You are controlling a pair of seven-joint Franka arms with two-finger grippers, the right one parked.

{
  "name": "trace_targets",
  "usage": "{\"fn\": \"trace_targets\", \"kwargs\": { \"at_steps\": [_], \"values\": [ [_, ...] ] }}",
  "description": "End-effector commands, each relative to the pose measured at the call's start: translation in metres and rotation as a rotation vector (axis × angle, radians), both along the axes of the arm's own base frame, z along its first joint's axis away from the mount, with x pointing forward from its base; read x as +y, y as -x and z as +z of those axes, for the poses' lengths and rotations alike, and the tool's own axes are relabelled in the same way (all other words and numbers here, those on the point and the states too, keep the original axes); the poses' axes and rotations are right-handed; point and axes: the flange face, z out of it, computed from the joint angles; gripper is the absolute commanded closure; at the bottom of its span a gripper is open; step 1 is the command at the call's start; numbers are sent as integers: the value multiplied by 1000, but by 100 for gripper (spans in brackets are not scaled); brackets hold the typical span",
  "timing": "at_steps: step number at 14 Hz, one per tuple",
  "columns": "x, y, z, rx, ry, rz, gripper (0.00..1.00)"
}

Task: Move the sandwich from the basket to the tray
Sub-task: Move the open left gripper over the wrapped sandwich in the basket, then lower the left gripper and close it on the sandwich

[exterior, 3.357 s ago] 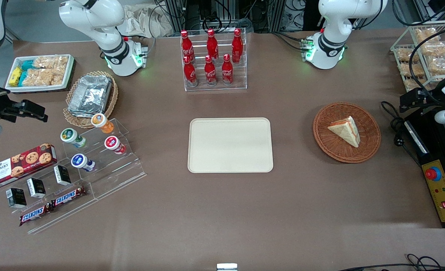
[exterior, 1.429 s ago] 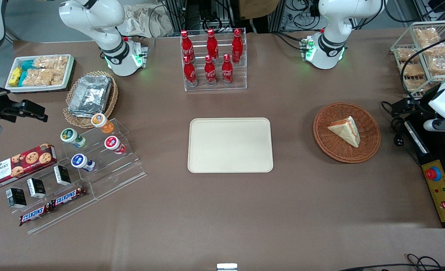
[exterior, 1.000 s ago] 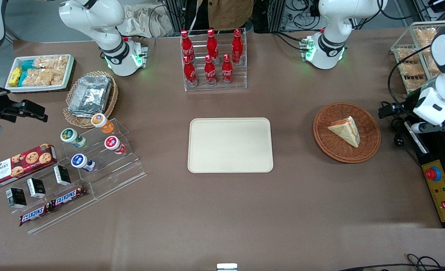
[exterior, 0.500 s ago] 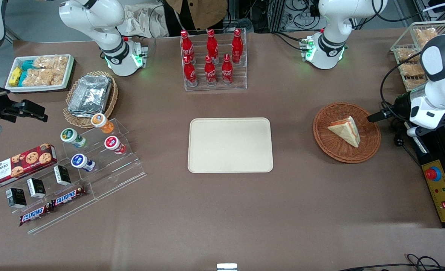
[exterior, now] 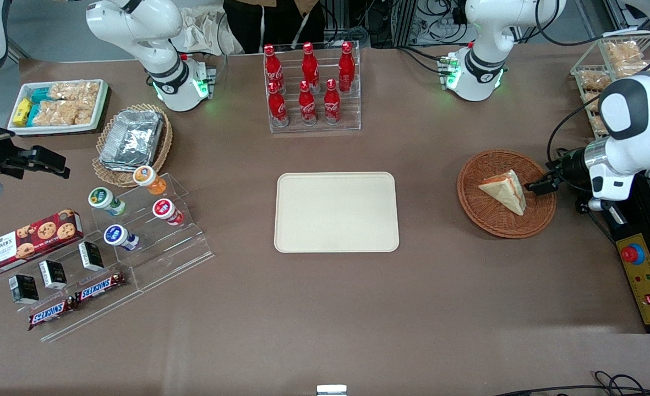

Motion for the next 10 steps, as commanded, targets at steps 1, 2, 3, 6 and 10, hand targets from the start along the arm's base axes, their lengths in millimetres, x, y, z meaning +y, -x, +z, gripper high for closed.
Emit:
{"fn": "trace_targets", "kwargs": {
  "at_steps": [1, 2, 3, 6, 10],
  "values": [
    [-1, 13, -24, -21, 19, 90, 0],
    [0, 19, -36, -41, 18, 120, 0],
    [0, 25, -47, -67, 10, 147, 0],
    [-2, 37, -76, -90, -20, 174, 0],
    [-11, 44, -101, -81, -10, 224, 0]
  ]
}}
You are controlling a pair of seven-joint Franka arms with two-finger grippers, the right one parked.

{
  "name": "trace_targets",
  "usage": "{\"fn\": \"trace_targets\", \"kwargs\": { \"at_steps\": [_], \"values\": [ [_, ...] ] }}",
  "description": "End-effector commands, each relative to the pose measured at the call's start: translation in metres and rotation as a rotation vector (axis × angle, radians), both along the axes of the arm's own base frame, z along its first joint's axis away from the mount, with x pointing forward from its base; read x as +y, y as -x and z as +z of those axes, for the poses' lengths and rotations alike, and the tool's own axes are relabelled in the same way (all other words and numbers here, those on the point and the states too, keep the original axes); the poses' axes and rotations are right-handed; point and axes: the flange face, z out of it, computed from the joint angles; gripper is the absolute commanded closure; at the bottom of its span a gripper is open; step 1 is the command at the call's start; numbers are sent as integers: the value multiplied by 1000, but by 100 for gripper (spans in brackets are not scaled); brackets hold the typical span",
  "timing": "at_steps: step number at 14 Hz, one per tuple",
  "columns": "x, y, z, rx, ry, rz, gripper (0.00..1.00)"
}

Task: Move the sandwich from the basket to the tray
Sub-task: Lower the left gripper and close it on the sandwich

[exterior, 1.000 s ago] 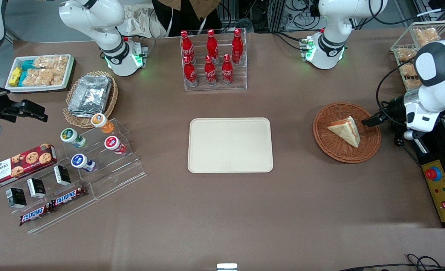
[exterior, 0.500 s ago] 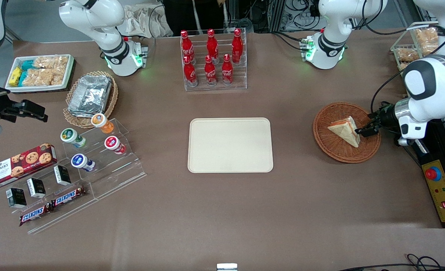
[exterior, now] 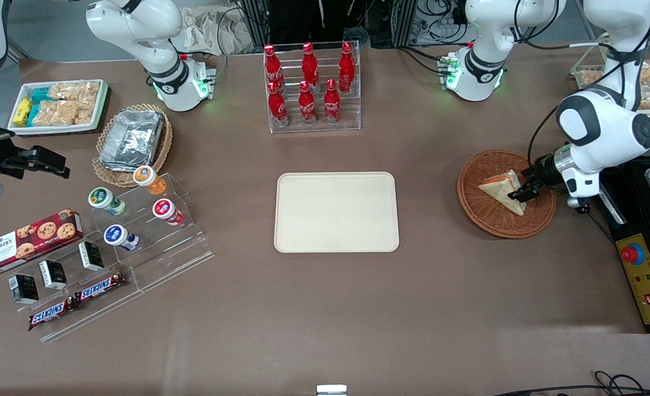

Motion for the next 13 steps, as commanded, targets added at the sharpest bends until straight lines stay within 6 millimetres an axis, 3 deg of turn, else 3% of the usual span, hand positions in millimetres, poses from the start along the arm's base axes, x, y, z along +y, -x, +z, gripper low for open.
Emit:
{"fn": "trace_targets", "kwargs": {
  "at_steps": [1, 5, 8, 9, 11, 12, 13],
  "values": [
    [-17, -1, -14, -10, 5, 37, 0],
    [-30, -2, -35, 1, 2, 55, 0],
    [-30, -1, -39, 10, 1, 55, 1],
    [-30, -1, -39, 8, 1, 55, 6],
    [-30, -1, -37, 7, 2, 55, 22],
    [-30, -1, -36, 5, 4, 51, 45],
    [-30, -2, -35, 4, 8, 44, 57]
  ]
}}
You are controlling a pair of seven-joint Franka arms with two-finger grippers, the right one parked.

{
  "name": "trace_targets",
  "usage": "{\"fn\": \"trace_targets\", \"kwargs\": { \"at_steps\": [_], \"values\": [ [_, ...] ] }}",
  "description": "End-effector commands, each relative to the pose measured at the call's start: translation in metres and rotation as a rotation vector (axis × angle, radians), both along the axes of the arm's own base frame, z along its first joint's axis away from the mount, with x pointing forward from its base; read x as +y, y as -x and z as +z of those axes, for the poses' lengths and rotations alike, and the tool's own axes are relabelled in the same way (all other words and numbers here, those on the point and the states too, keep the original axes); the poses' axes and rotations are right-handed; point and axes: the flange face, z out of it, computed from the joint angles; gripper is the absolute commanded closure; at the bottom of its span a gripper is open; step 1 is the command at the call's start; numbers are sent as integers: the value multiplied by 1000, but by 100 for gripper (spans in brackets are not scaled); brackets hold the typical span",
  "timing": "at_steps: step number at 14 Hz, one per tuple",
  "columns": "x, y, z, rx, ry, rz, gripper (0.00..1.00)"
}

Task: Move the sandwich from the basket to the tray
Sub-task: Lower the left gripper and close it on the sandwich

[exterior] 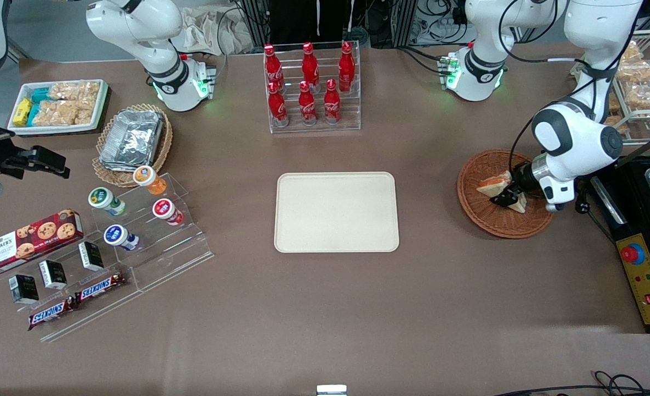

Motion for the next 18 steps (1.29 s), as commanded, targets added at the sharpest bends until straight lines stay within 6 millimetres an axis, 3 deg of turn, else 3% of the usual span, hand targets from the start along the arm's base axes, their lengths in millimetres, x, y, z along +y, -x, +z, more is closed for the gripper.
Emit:
{"fn": "trace_targets", "kwargs": {
  "at_steps": [1, 6, 10, 15, 18],
  "values": [
    [-2, -2, 7, -19, 5, 9, 63],
    [-4, -2, 31, -11, 40, -20, 65],
    [11, -1, 54, 9, -3, -119, 65],
    [14, -8, 105, 42, -36, -251, 65],
    [9, -26, 153, 71, -47, -345, 65]
  ]
}}
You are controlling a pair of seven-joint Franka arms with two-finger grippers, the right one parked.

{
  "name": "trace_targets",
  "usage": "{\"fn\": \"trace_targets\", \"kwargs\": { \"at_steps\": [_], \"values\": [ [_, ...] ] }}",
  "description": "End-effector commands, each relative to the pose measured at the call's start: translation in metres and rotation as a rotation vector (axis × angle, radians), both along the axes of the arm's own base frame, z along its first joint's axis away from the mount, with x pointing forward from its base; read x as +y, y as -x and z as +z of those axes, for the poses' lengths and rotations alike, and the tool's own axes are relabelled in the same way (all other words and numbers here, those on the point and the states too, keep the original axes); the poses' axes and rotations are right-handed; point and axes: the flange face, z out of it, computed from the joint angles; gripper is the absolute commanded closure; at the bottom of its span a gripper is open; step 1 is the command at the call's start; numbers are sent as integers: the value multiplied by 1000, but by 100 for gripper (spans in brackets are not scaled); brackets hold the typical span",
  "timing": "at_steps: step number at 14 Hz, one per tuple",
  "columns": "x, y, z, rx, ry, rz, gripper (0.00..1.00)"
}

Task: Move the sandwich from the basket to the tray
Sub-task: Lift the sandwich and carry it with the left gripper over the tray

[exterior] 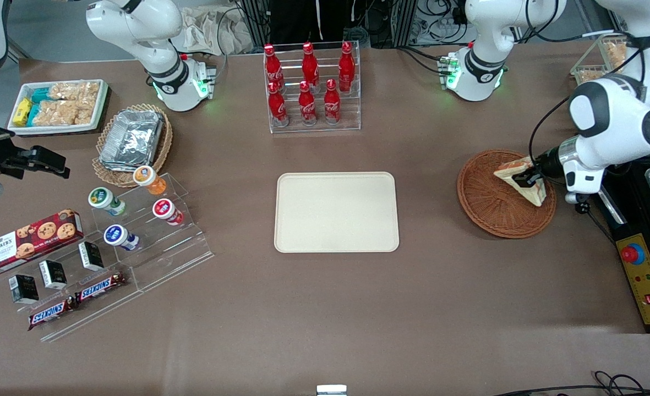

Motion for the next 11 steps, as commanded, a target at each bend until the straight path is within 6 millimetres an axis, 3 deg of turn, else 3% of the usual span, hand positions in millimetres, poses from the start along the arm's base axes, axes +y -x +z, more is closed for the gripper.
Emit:
{"fn": "trace_targets", "kwargs": {
  "at_steps": [1, 3, 6, 8, 11],
  "values": [
    [-8, -21, 57, 21, -1, -99, 65],
    [-26, -35, 95, 29, 9, -155, 65],
    [-62, -44, 134, 21, 4, -241, 65],
    [-98, -45, 147, 10, 1, -315, 65],
    [-166, -45, 148, 5, -5, -434, 65]
  ]
}}
